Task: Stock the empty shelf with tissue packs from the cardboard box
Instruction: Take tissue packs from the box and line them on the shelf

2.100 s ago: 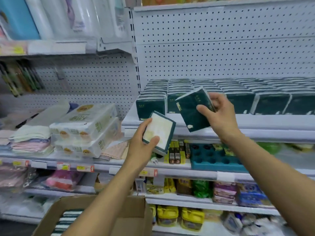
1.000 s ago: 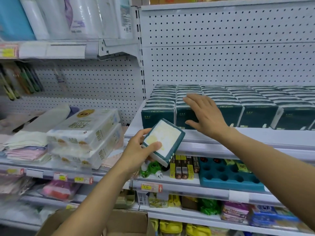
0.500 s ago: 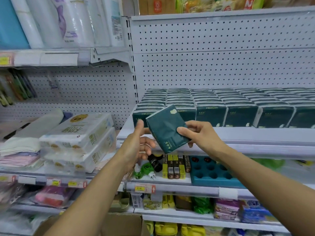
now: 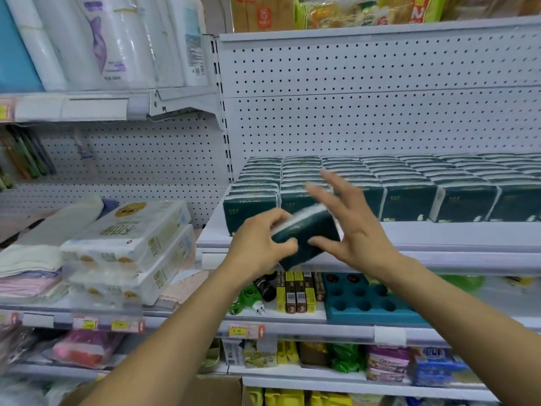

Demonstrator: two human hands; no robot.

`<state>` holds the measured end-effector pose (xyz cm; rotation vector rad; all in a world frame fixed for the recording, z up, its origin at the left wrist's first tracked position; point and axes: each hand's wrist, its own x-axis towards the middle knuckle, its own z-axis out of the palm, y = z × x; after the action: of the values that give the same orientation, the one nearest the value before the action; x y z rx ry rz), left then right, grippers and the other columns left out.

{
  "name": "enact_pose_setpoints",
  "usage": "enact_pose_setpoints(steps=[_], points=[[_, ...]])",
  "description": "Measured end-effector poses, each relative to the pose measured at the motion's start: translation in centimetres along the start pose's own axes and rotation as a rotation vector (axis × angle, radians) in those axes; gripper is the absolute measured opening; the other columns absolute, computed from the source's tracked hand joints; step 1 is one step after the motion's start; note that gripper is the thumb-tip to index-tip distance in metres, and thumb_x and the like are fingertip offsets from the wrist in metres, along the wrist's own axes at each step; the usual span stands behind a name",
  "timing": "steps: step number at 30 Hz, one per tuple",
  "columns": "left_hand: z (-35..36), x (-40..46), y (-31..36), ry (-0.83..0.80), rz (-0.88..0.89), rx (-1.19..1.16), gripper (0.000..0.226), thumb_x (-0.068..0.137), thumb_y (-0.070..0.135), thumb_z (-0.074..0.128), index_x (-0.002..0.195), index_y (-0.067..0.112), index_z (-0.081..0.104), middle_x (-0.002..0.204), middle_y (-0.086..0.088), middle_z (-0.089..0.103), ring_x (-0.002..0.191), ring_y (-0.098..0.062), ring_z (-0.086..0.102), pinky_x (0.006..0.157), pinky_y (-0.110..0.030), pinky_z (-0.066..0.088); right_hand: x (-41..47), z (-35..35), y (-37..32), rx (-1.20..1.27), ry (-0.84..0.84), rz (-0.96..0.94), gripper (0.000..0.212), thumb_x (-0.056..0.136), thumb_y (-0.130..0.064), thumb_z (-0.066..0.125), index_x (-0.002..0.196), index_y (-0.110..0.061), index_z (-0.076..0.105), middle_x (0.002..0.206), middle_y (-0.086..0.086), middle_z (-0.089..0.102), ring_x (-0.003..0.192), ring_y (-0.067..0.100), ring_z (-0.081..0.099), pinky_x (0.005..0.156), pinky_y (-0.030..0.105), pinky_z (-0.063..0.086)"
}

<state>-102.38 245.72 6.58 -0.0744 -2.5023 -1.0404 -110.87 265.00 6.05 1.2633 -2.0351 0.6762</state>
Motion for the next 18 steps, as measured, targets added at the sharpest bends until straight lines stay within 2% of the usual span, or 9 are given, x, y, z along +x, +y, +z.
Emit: enact_pose_setpoints(steps=[2, 4, 7, 10, 14, 18], points=[[0.5, 0.3, 0.1, -0.042, 0.045, 0.009, 0.026, 0.073, 0.031, 0.070, 0.098, 0.035, 0.064, 0.089, 0.013, 0.068, 0.085, -0.009, 0.064, 0.078, -0.042, 0.055, -0.1, 0.1, 0.9, -0.027, -0.089, -0.073, 0.059, 0.080, -0.028, 0.076, 0.135, -0.024, 0.052, 0.138, 0.000, 0.048, 0.121, 0.023, 0.047, 0.092, 0.046, 0.050], [1.0, 0.5, -0.3, -0.041, 0.057, -0.066, 0.029, 0.077, 0.033, 0.076, 0.105, 0.035, 0.066, 0.096, 0.017, 0.068, 0.092, -0.005, 0.062, 0.086, -0.040, 0.053, -0.6, 0.5, 1.7, 0.062, -0.085, -0.034, 0.042, 0.082, -0.026, 0.073, 0.122, -0.020, 0.061, 0.116, -0.001, 0.058, 0.105, 0.022, 0.052, 0.078, 0.044, 0.052], [0.6, 1.1, -1.6, 0.192, 0.062, -0.070, 0.037, 0.085, 0.042, 0.070, 0.120, 0.032, 0.061, 0.121, 0.017, 0.058, 0.115, -0.002, 0.050, 0.102, -0.031, 0.042, -1.1, 0.7, 2.8, 0.141, 0.042, 0.118, 0.034, 0.082, -0.021, 0.076, 0.113, -0.014, 0.065, 0.104, 0.002, 0.059, 0.099, 0.020, 0.053, 0.083, 0.036, 0.047], [-0.8, 2.3, -4.2, 0.372, -0.051, 0.026, 0.052, 0.091, 0.033, 0.066, 0.138, 0.032, 0.045, 0.140, 0.011, 0.042, 0.131, -0.007, 0.034, 0.108, -0.030, 0.028, -0.3, 0.9, 4.1, 0.206, 0.114, 0.300, 0.036, 0.079, -0.021, 0.078, 0.113, -0.016, 0.064, 0.105, -0.002, 0.060, 0.103, 0.016, 0.055, 0.092, 0.026, 0.043], [-1.5, 3.9, -7.7, 0.277, -0.194, 0.125, 0.078, 0.090, 0.022, 0.069, 0.154, 0.028, 0.024, 0.160, 0.002, 0.019, 0.147, -0.016, 0.015, 0.117, -0.035, 0.017, 0.9, 2.8, 5.2, 0.172, -0.023, 0.331, 0.036, 0.081, -0.023, 0.077, 0.114, -0.018, 0.064, 0.110, -0.005, 0.055, 0.108, 0.013, 0.050, 0.091, 0.017, 0.038], [-0.9, 4.9, -8.9, 0.171, -0.210, 0.131, 0.083, 0.093, 0.019, 0.066, 0.157, 0.029, 0.013, 0.164, 0.001, 0.006, 0.150, -0.016, 0.009, 0.117, -0.031, 0.012, 1.2, 5.3, 6.4, -0.035, -0.005, 0.182, 0.042, 0.079, -0.023, 0.080, 0.118, -0.011, 0.066, 0.131, 0.007, 0.056, 0.125, 0.023, 0.044, 0.102, 0.039, 0.043]])
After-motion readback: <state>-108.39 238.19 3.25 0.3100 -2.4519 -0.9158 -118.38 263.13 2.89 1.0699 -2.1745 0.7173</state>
